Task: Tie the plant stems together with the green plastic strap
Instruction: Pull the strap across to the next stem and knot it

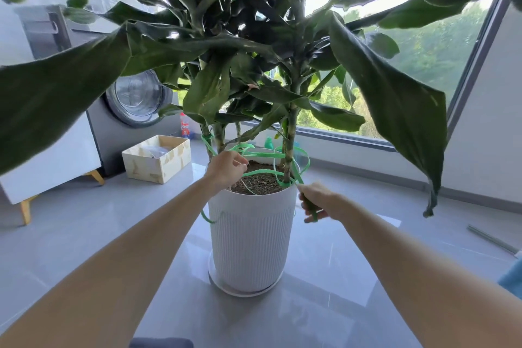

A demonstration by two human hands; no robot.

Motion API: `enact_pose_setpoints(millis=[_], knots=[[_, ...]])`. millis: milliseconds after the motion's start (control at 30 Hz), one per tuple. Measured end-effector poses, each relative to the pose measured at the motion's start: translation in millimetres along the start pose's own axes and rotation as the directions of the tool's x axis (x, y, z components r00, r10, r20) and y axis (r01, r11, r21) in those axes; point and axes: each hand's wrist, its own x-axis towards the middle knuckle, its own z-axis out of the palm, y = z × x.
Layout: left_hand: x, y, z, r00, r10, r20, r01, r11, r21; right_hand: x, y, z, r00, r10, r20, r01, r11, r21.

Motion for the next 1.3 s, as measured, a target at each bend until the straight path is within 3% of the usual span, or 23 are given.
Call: enact_pose_setpoints(millis=[100, 200, 300, 433, 600, 733, 967, 1167, 1300], knots=[[-5.7, -3.7, -1.5, 1.0, -0.005, 0.001, 0.005, 0.998, 0.059, -2.9, 2.4, -1.0, 0.989, 0.121, 0.088, -0.127, 0.99, 0.062], [-11.9, -7.0, -5.2, 1.0, -0.013, 0.02, 0.01, 0.992, 0.129, -8.3, 2.1, 0.8, 0.935, 0.217, 0.28, -0.188, 0.974, -0.129], [-15.7, -12.4, -9.0, 0.998, -0.043, 0.04, 0.035, 0.986, 0.164, -14.6, 2.5, 6.8, 0.88, 0.277, 0.386, -0.158, 0.937, -0.313], [-16.8, -16.5, -10.6, 0.995, -0.082, 0.061, 0.073, 0.988, 0.135, -18.5, 6.3, 19.0, 0.909, 0.244, 0.338, 0.004, 0.805, -0.593], [-11.2, -8.0, -0.4, 0.99, -0.096, 0.103, 0.1, 0.994, -0.037, -16.4, 14.0, 32.8, 0.878, 0.18, 0.443, 0.076, 0.862, -0.502], [-7.4, 10.5, 14.9, 0.964, -0.121, 0.237, 0.163, 0.972, -0.167, -14.0, 16.8, 41.4, 0.855, 0.145, 0.497, 0.119, 0.88, -0.46], [2.0, 34.5, 47.9, 0.861, -0.135, 0.491, 0.274, 0.935, -0.224, -11.8, 16.6, 40.8, 0.805, 0.155, 0.572, 0.128, 0.897, -0.423], [5.0, 34.3, 48.5, 0.883, -0.13, 0.45, 0.321, 0.868, -0.379, -8.0, 21.8, 35.8, 0.851, 0.155, 0.502, 0.137, 0.857, -0.497], [3.2, 32.7, 36.4, 0.884, -0.195, 0.425, 0.39, 0.809, -0.44, -3.0, 20.9, 33.5, 0.926, 0.029, 0.376, 0.194, 0.818, -0.542]])
